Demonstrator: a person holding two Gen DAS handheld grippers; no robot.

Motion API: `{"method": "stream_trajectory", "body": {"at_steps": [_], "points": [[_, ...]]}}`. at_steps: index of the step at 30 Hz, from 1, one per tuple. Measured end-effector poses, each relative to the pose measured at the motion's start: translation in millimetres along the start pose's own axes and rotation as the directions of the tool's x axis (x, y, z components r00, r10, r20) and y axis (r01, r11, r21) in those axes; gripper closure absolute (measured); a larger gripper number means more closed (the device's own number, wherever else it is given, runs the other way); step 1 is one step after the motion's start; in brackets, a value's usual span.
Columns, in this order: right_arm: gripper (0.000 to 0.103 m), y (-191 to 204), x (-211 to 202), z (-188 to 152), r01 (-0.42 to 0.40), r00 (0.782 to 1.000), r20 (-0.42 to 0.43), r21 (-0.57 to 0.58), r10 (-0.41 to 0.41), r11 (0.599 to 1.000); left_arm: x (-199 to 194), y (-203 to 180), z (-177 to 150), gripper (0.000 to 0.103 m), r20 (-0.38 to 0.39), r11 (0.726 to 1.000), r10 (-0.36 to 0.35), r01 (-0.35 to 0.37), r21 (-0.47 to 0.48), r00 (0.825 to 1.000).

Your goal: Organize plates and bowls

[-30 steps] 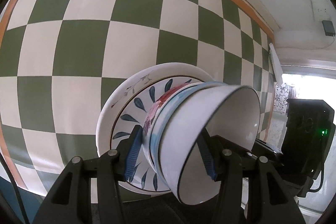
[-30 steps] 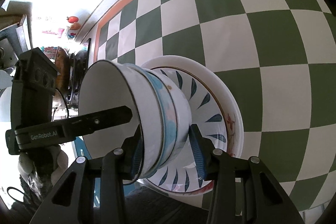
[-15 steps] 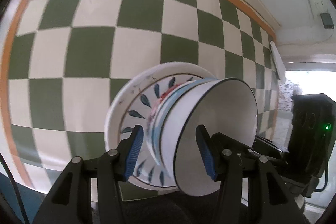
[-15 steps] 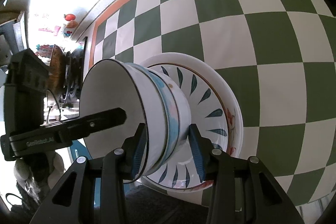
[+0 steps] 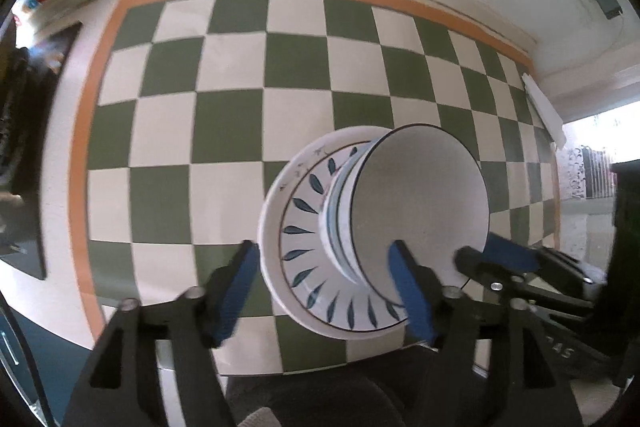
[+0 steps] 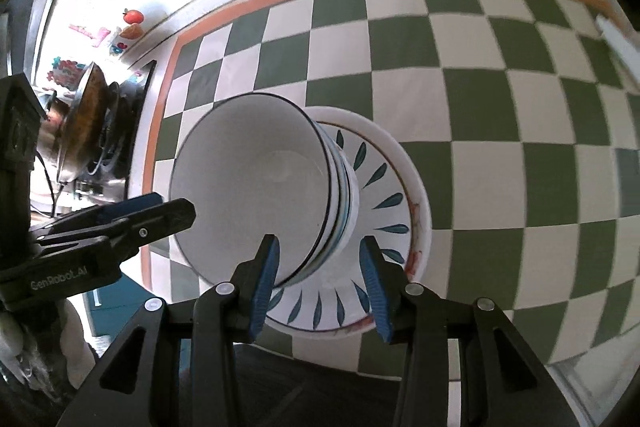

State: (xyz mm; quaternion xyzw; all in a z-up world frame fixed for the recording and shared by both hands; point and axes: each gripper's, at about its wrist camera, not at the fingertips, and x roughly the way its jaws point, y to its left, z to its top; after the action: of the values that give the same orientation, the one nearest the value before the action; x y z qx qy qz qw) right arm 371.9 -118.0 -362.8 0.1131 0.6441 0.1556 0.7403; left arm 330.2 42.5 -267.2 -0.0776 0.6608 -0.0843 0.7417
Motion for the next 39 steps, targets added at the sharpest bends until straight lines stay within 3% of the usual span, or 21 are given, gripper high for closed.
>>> {"method": "stream_trajectory", "body": {"at_steps": [3,5,6,7,10,19,25,32,39], "points": [[0.047,7.6,-17.8,-7.0,0.041,0.999,0.036,-0.009,-0.040,0.999,-12.0,2.2,-5.7,0.015,0.043,0.999,0.031,-0.032,0.014,0.999],[0.034,11.5,-28.7,-11.5,0.070,0.996,0.059,-0.006,-0.070,0.998,-18.6,3.4,-8.6,0.009,0.070,0.999,0.049,-0.050,0.014,0.996],[0.019,14.3,-33.0,-13.6,0.083,0.994,0.068,-0.009,-0.083,0.996,-23.1,3.9,-10.7,0.008,0.087,0.998,0.061,-0.062,0.015,0.994],[0.015,16.6,-37.7,-16.0,0.099,0.992,0.077,-0.012,-0.098,0.995,-26.8,3.9,-12.4,0.008,0.103,0.997,0.073,-0.075,0.015,0.992],[0.011,21.3,-50.2,-22.1,0.142,0.983,0.123,-0.004,-0.140,0.990,-37.2,1.7,-17.9,0.008,0.152,0.994,0.104,-0.108,0.018,0.983],[0.005,28.4,-85.3,-43.1,0.189,0.955,0.234,-0.007,-0.182,0.982,-72.3,-10.9,-36.0,0.003,0.280,0.993,0.103,-0.113,0.021,0.955],[0.003,26.6,-112.1,-62.6,0.176,0.938,0.303,-0.002,-0.167,0.984,-95.8,-25.1,-61.3,0.000,0.355,0.994,0.098,-0.112,0.019,0.930],[0.002,32.1,-161.1,-104.5,0.190,0.897,0.410,-0.022,-0.164,0.982,-128.8,-41.5,-104.0,0.000,0.436,0.997,0.076,-0.076,-0.018,0.897],[0.001,40.4,-207.7,-159.6,0.224,0.853,0.491,-0.032,-0.180,0.974,-168.7,-56.1,-159.5,0.000,0.502,0.993,0.118,-0.105,-0.053,0.857]]}}
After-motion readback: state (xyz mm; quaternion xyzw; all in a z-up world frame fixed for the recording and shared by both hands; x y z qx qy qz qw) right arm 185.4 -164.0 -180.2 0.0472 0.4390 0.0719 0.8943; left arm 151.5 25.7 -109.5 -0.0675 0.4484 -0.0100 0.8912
